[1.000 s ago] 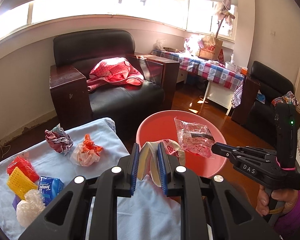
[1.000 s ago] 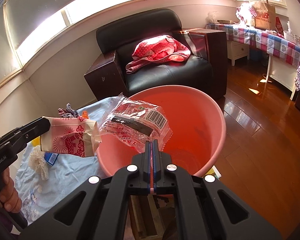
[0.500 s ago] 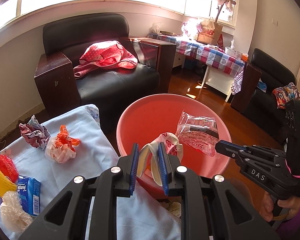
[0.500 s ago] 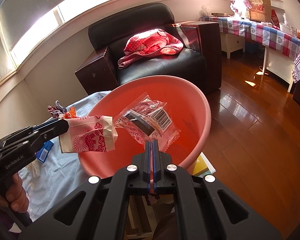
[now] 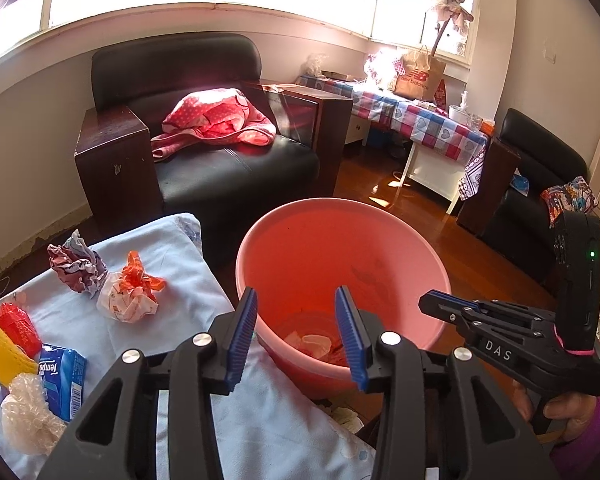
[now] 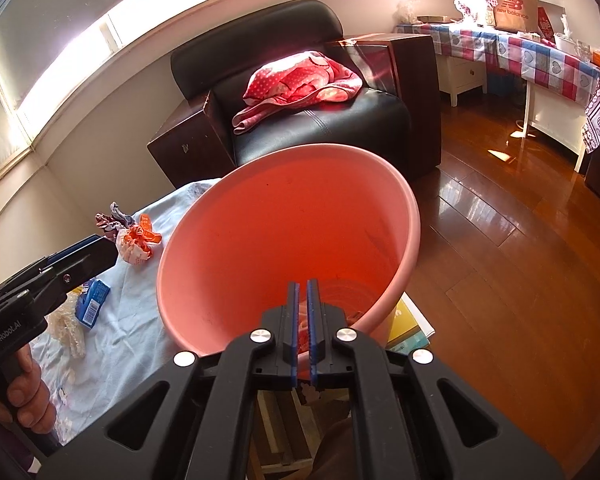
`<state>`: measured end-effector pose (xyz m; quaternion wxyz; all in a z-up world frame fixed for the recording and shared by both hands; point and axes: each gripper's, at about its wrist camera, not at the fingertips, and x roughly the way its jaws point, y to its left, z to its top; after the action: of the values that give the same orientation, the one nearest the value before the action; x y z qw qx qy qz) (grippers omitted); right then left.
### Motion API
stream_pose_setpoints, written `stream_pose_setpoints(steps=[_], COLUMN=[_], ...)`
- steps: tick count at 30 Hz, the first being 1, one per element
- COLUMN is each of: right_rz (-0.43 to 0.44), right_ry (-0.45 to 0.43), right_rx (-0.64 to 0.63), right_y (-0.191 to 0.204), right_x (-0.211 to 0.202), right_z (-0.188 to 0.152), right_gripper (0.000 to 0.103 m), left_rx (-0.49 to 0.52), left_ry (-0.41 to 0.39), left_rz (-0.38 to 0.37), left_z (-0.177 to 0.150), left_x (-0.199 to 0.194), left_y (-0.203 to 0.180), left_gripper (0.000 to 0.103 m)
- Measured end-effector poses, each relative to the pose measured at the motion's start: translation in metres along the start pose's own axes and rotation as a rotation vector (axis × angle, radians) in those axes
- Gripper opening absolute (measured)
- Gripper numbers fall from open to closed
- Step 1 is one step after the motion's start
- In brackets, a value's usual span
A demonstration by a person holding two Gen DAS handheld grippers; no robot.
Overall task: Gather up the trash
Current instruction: 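Carry the cup and wrapper over the bucket and release both, then move both grippers back toward the plastic bags on the table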
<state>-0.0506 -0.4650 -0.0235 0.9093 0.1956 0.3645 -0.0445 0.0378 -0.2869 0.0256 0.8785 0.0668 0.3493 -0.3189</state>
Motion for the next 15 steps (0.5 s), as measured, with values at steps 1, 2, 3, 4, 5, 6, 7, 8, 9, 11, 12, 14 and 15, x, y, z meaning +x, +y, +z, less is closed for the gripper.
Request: stream_pose_setpoints(steps=[1,2,3,4,5,6,7,8,9,11,12,14,15], right_rz=[0.000,0.000,0.001,0.002,0.004,0.010,0.014,0.016,0.018,0.020,0.022,0.026,0.027], right_ry=[0.000,-0.001,-0.002,-0.004,-0.006,-0.011,-0.017,-0.023,-0.025,-0.022,-0.022,-0.020,-0.020], right_rx=[-0.003,-0.007,-0.012,-0.017,-0.020,-0.021,-0.021,-0.022,-0.027,-0.043,-0.051,-0.068,-0.076], right_y=[0.000,0.002,0.004,0.006,0.008,0.010,0.013,0.016,0.018,0.025,0.027,0.034,0.038], right_x=[0.000,0.000,-0.001,-0.002,-0.003,-0.005,-0.007,-0.008,-0.010,-0.011,-0.011,-0.012,-0.013], right_z=[0.000,0.000,0.000,0.000,0.000,-0.001,-0.001,-0.001,-0.001,-0.002,-0.003,-0.005,-0.005], right_gripper=[0.004,0.005,0.005,0.009,0.020,0.028,0.035,0.037,0.038,0.038,0.038,0.038,0.038], left_rx=[-0.005,-0.010,-0.015,-0.021,-0.028,-0.035,-0.043,-0.050,-0.058,-0.074,-0.081,-0.093,-0.099], left_ry=[-0.004,-0.008,-0.012,-0.015,-0.019,-0.022,-0.025,-0.027,-0.029,-0.031,-0.033,-0.038,-0.041], left_rz=[0.001,0.002,0.003,0.006,0.008,0.011,0.013,0.015,0.018,0.024,0.026,0.031,0.035], left_z=[-0.001,-0.002,-0.003,-0.004,-0.005,-0.007,-0.008,-0.010,-0.012,-0.017,-0.020,-0.025,-0.028], left_x=[-0.003,-0.006,-0.009,-0.012,-0.015,-0.018,-0.021,-0.024,-0.027,-0.034,-0.038,-0.047,-0.052], left_y=[0.002,0.004,0.006,0.008,0.011,0.014,0.018,0.022,0.025,0.032,0.035,0.041,0.045], left_gripper=[0.040,0.040,0.041,0.042,0.042,0.043,0.043,0.043,0.044,0.044,0.044,0.045,0.048])
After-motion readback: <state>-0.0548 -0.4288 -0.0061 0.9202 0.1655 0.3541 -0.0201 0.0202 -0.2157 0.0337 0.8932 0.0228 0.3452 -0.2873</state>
